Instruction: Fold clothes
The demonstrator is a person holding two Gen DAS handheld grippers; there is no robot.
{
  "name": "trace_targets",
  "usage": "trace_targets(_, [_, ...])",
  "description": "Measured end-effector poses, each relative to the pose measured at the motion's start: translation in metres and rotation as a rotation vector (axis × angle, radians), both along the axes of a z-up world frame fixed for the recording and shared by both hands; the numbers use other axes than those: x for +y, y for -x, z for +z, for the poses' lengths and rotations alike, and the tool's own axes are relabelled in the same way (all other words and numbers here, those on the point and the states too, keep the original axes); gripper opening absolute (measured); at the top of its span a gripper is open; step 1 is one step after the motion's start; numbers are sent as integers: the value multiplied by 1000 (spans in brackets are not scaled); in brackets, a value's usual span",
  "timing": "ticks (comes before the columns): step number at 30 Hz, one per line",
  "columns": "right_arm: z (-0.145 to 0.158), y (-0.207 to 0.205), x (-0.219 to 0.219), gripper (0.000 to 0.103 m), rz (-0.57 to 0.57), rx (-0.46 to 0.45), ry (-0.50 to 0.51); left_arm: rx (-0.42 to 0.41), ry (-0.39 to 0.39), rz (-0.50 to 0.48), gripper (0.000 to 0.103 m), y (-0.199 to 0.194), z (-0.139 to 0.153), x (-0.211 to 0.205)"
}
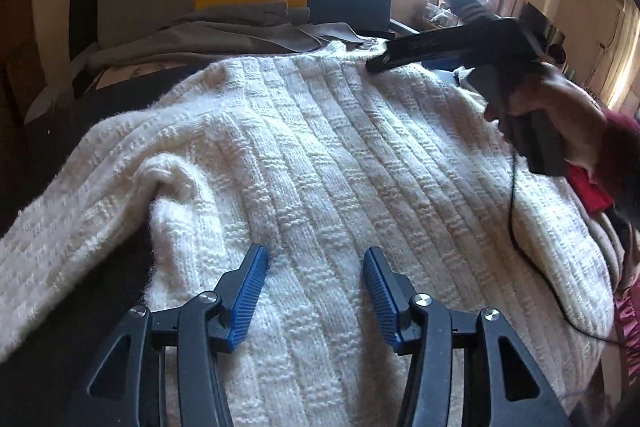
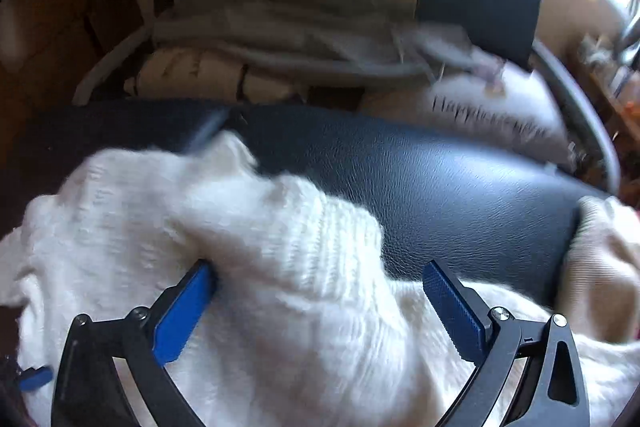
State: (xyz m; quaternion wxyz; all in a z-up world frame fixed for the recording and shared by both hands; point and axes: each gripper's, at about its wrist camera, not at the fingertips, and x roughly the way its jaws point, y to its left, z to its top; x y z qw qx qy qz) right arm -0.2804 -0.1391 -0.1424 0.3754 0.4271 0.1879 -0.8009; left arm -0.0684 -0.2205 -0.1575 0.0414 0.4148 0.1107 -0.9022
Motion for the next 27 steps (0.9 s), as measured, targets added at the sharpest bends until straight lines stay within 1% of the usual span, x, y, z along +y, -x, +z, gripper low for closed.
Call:
trace_targets(2, [5,-14,2,103,11,16,27,5,-49,8,51,-7,-1,-12])
trace_targets(3, [8,-21,3,103,16,24,40,13,-81,35,51,-15,1,-21])
trace_targets(5, [13,-35,6,103,27,39,66,32,-143,102,51,-32,7,-44])
trace_targets(7, [15,-49,7,103,35,47,85,49,-165,191,51,-49,13,-72])
trace_targets(8, [8,-57,7,103,32,30,72,53,-161,243,51,-57,17,-89])
trace_targets(10, [-10,-72,7,103,18,-1,43,41,-125,343,52,-72,23,-126])
trace_targets(12, [-25,-81,5,103,1,-19,20,18,-78,404,52,-79,25,-156])
trace_targets(13, [-32,-84,4,103,-7,-27,11,-8,-40,428,52,-81,23,-172])
trace_targets(14, [-37,-85,3,103,-16,-19,7,-36,-3,448,52,-83,20,-186])
trace_targets(15, [-40,-88,1,103,-26,8,1,-63,31,469,52,-85,15,-198])
trace_targets(17, [-41,-92,-2,103,-40,28,-20,-138,87,517,52,-89,0,-224])
trace_targets(18, [-42,-93,-5,103,-51,38,-33,-148,101,531,52,-93,-7,-234])
trace_targets(19, [-43,-94,-8,103,-57,47,-45,-140,108,535,60,-98,-13,-243])
trace_targets(22, [-46,-94,-16,103,-74,69,-68,-126,130,546,60,-109,-25,-264])
trace_targets(27, [-46,-91,-21,103,-99,73,-65,-130,122,597,61,-107,-29,-291])
